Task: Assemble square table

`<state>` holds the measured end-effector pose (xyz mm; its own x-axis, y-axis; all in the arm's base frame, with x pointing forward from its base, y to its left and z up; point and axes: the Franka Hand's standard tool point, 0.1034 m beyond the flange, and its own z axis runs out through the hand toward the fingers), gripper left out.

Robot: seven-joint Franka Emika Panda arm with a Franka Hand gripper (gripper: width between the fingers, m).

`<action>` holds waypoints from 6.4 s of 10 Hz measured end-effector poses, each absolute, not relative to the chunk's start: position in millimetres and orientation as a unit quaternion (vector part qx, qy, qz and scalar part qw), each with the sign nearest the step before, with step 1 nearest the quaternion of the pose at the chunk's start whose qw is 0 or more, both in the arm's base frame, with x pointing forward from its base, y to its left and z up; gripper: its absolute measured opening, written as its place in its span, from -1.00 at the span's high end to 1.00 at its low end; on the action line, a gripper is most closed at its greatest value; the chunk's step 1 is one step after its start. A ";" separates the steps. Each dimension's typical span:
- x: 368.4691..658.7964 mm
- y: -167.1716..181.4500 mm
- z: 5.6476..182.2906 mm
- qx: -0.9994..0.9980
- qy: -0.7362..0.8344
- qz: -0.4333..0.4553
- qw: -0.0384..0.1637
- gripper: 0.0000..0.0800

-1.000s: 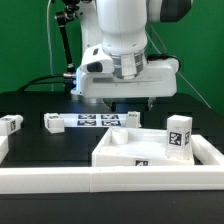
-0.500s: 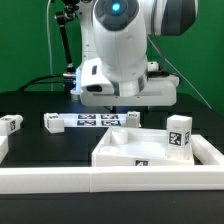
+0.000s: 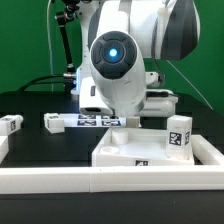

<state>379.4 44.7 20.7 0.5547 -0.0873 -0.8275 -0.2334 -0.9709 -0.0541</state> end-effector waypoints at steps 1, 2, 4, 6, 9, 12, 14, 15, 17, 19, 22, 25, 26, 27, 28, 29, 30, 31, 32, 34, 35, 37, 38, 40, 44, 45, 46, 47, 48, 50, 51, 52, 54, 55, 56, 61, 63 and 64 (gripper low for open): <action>378.9 44.5 18.5 -0.880 0.092 0.460 0.078 -0.62; 377.3 45.1 14.4 -0.882 0.093 0.456 0.076 -0.62; 370.4 46.2 7.8 -0.883 0.093 0.454 0.073 -0.62; 365.7 47.3 6.4 -0.881 0.093 0.458 0.073 -0.62; 363.2 48.7 4.0 -0.882 0.094 0.457 0.071 -0.51; 363.5 47.7 3.9 -0.882 0.095 0.456 0.072 -0.07; 363.6 47.4 3.9 -0.882 0.095 0.456 0.072 0.28; 363.9 46.8 4.1 -0.882 0.096 0.456 0.072 0.28; 369.6 39.4 9.6 -0.884 0.093 0.451 0.075 0.28; 389.7 22.9 37.4 -0.886 0.058 0.453 0.082 0.28; 414.9 7.5 69.2 -0.894 0.068 0.432 0.097 0.27; 418.7 6.2 60.9 -0.907 0.071 0.405 0.092 0.27; 426.3 3.1 57.0 -0.927 0.071 0.359 0.086 0.27; 423.0 -5.0 56.2 -0.937 0.063 0.331 0.089 0.27; 431.9 -11.2 64.7 -0.946 0.063 0.304 0.090 0.27; 443.1 -12.5 76.6 -0.955 0.063 0.274 0.090 0.27; 452.1 -13.6 88.8 -0.960 0.062 0.257 0.092 0.27; 465.7 -15.1 98.1 -0.968 0.063 0.225 0.089 0.27; 474.6 -15.4 102.3 -0.975 0.062 0.196 0.085 0.27; 478.4 -19.9 98.3 -0.987 0.066 0.125 0.070 0.27; 478.3 -21.8 98.5 -0.991 0.068 0.094 0.063 0.27; 488.1 -24.8 100.4 -0.995 0.068 0.044 0.051 0.27; 497.5 -26.0 106.7 -0.997 0.067 0.011 0.045 0.27; 512.6 -29.1 115.4 -0.996 0.066 -0.039 0.034 0.27; 517.1 -43.0 116.8 -0.982 0.066 -0.179 -0.016 0.27; 517.5 -48.6 118.1 -0.974 0.064 -0.216 -0.034 0.27; 518.8 -50.7 116.5 -0.970 0.062 -0.232 -0.042 0.27; 522.9 -51.9 116.6 -0.967 0.061 -0.244 -0.047 0.27; 528.9 -46.9 116.7 -0.969 0.058 -0.236 -0.041 0.27; 548.0 -39.3 121.9 -0.969 0.051 -0.240 -0.036 0.27; 550.6 -32.0 121.4 -0.969 0.044 -0.241 -0.034 0.27; 549.7 -32.6 120.7 -0.969 0.045 -0.240 -0.035 0.27; 549.5 -32.8 120.5 -0.969 0.045 -0.239 -0.035 0.27; 550.7 -32.1 120.2 -0.969 0.045 -0.240 -0.034 0.27; 558.0 -28.3 120.0 -0.969 0.043 -0.239 -0.032 0.27; 588.9 -25.0 123.7 -0.968 0.040 -0.247 -0.028 0.27; 588.5 -25.2 122.9 -0.968 0.040 -0.246 -0.028 0.27; 588.5 -25.2 122.7 -0.968 0.040 -0.246 -0.028 0.27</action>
Offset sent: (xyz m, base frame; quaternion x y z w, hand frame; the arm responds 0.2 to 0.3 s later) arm -0.0159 0.0093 -0.0141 0.0133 0.0091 0.0072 0.9998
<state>588.5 -25.2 122.7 0.8755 -0.0646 0.4790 -0.0920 -0.9952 0.0340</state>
